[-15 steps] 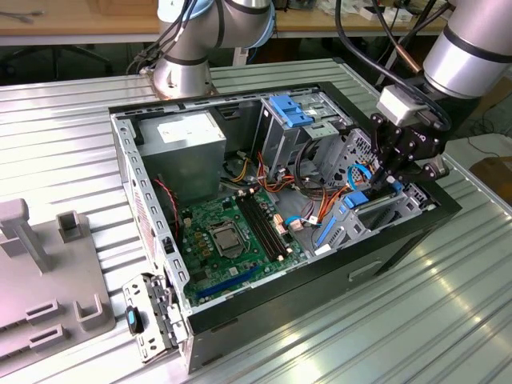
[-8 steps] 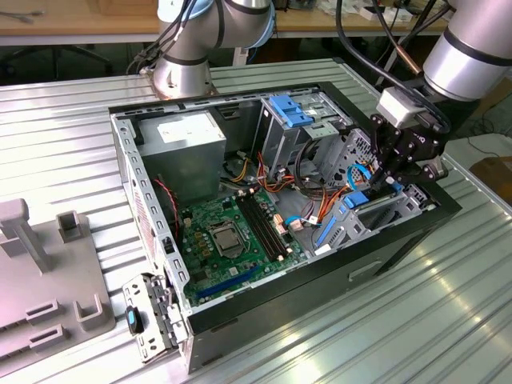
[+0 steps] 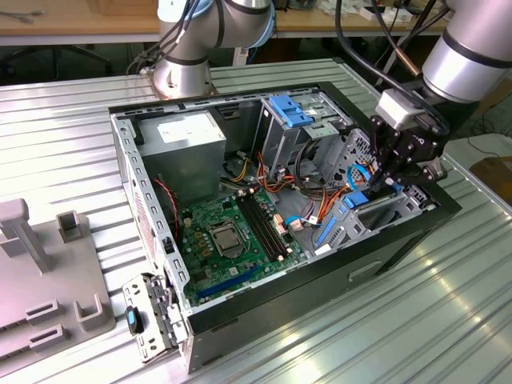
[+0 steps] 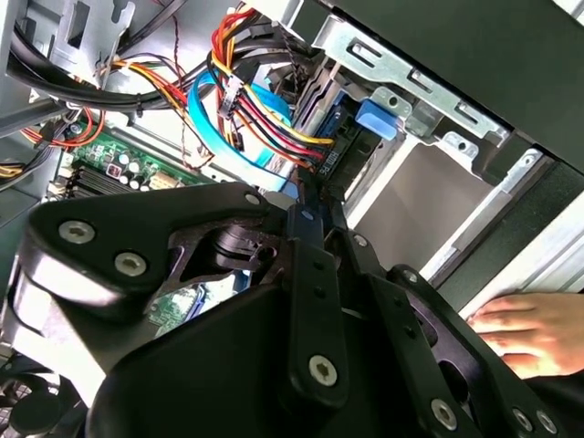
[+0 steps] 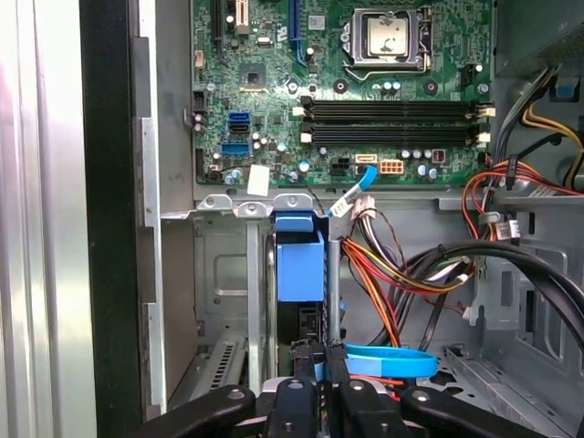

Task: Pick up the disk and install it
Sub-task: 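Insert the second disk wire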

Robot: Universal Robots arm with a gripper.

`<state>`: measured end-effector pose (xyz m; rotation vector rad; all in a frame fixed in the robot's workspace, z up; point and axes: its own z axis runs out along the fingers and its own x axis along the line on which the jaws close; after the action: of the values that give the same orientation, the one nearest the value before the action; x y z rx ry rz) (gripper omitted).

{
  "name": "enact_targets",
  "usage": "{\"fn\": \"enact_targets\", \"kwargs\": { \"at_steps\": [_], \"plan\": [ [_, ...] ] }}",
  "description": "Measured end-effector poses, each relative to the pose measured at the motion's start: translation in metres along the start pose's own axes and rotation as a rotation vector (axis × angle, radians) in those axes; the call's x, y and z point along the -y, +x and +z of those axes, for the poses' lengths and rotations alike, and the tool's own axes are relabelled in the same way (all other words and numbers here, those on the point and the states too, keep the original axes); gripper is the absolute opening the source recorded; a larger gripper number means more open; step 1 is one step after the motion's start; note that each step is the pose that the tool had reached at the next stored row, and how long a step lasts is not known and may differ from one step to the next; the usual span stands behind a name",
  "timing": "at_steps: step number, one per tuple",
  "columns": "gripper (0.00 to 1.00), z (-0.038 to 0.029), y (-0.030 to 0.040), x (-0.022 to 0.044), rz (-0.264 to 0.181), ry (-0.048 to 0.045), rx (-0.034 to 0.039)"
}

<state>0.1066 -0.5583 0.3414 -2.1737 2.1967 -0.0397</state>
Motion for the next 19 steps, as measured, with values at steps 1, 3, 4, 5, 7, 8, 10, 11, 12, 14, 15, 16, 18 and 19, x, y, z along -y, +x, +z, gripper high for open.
{"fn": "enact_targets", "kwargs": {
  "at_steps": [1,3,4,5,7,8,10,11,12,14,15,16,18,19],
  "plan": [
    [0.16,0.0011,0.0000,-0.0001,0.000,0.0000,0.0009],
    [0.16,0.0027,0.0001,-0.0002,0.000,-0.0002,0.0014],
    [0.16,0.0032,0.0001,-0.0002,0.000,-0.0001,0.0015],
    [0.16,0.0035,0.0001,-0.0002,0.000,0.0000,0.0018],
    [0.16,0.0037,0.0001,-0.0002,0.000,0.0000,0.0019],
    [0.16,0.0037,0.0001,-0.0002,0.000,0.0000,0.0018],
    [0.17,0.0042,0.0000,-0.0001,0.000,0.0001,0.0029],
    [0.17,0.0036,0.0001,-0.0001,0.000,0.0004,0.0028],
    [0.24,0.0026,0.0000,0.0000,0.000,0.0012,0.0054],
    [0.24,-0.0022,-0.0001,0.0002,0.000,0.0023,0.0092],
    [0.24,-0.0040,-0.0001,0.0003,0.000,0.0025,0.0091],
    [0.24,-0.0069,-0.0001,0.0004,0.000,0.0030,0.0091],
    [0.24,-0.0105,-0.0002,0.0006,0.000,0.0035,0.0088],
    [0.24,-0.0124,-0.0002,0.0007,0.000,0.0040,0.0090]
  ]
}}
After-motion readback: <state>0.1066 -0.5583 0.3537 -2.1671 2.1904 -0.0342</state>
